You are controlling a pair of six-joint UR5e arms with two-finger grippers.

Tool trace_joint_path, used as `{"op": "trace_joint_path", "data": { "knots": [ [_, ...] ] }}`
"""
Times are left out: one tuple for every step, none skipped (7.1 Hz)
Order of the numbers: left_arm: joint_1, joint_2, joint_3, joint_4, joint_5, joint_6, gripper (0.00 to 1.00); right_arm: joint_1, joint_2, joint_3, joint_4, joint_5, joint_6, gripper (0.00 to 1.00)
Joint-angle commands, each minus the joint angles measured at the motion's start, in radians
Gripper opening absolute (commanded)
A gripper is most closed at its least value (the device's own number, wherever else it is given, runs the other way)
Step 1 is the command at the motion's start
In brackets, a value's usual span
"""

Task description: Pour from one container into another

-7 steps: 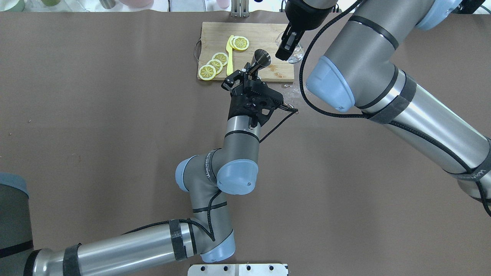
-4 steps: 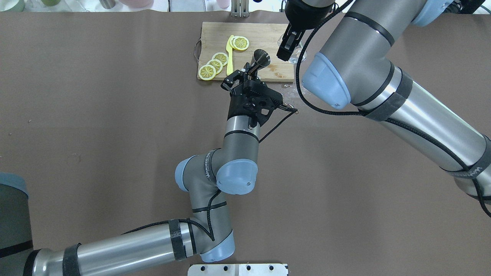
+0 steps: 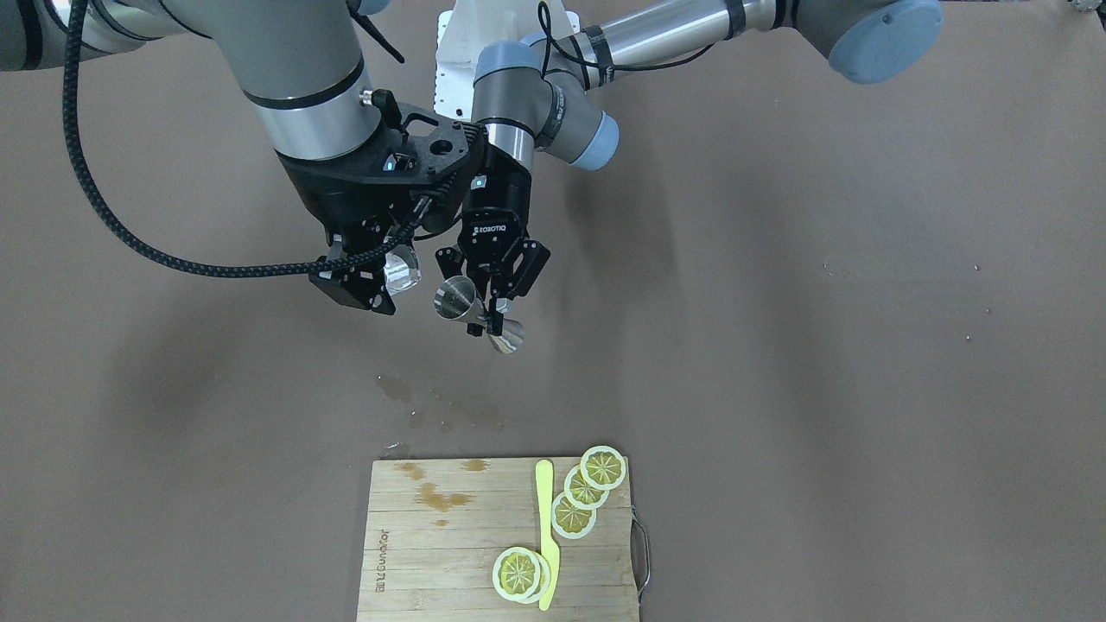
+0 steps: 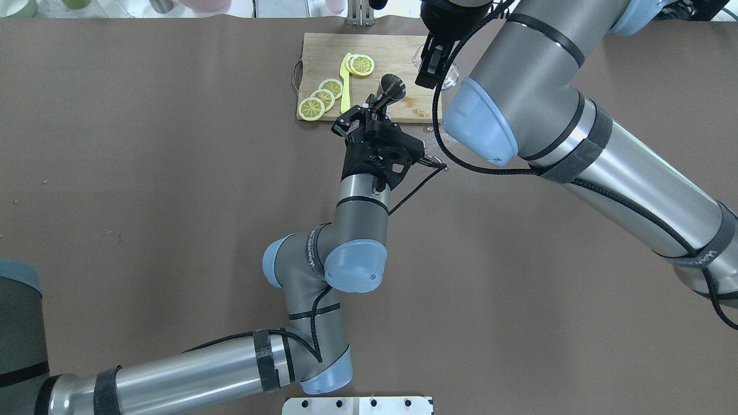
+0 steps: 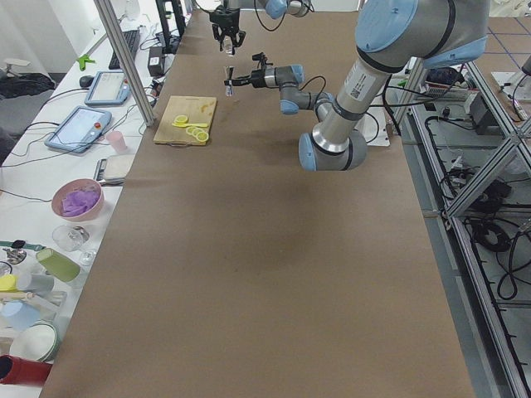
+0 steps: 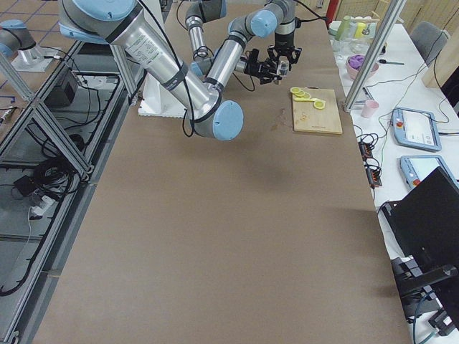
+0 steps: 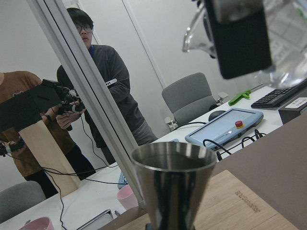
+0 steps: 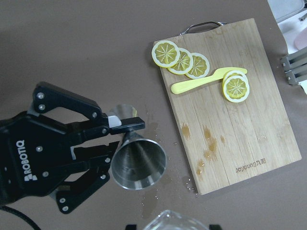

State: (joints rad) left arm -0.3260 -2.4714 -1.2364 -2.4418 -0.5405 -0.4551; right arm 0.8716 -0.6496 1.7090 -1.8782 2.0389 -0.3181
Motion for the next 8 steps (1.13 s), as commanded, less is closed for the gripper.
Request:
{"op": "trace_joint_path", "data": {
  "knots": [
    [-0.001,0.000,0.000,-0.002,0.001,-0.001,0.00,-0.009,0.002,0.003,0.004,-0.005,-0.056,0.00],
    [-0.001,-0.001,0.000,-0.002,0.001,0.001,0.00,-0.020,0.002,0.000,0.004,-0.014,-0.062,0.00],
    [-0.001,-0.001,0.000,-0.002,-0.001,-0.001,0.00,-0.023,0.002,0.001,0.002,-0.020,-0.073,0.00],
    [-0.001,-0.001,-0.002,-0.002,-0.001,-0.001,0.00,-0.028,0.001,0.000,0.002,-0.020,-0.075,0.00],
    [-0.001,-0.001,-0.002,-0.002,-0.001,-0.001,0.00,-0.028,0.004,-0.003,-0.002,-0.019,-0.075,0.00],
    [-0.001,-0.001,-0.002,-0.002,-0.001,-0.001,0.00,-0.028,0.004,-0.003,-0.019,-0.016,-0.075,0.00],
    [-0.001,-0.001,-0.002,-0.002,-0.001,-0.001,0.00,-0.028,0.017,-0.005,-0.062,-0.017,-0.076,0.00],
    [-0.001,-0.001,-0.005,-0.002,-0.001,-0.001,0.00,-0.028,0.024,0.003,-0.105,-0.020,-0.088,0.00]
  ]
}}
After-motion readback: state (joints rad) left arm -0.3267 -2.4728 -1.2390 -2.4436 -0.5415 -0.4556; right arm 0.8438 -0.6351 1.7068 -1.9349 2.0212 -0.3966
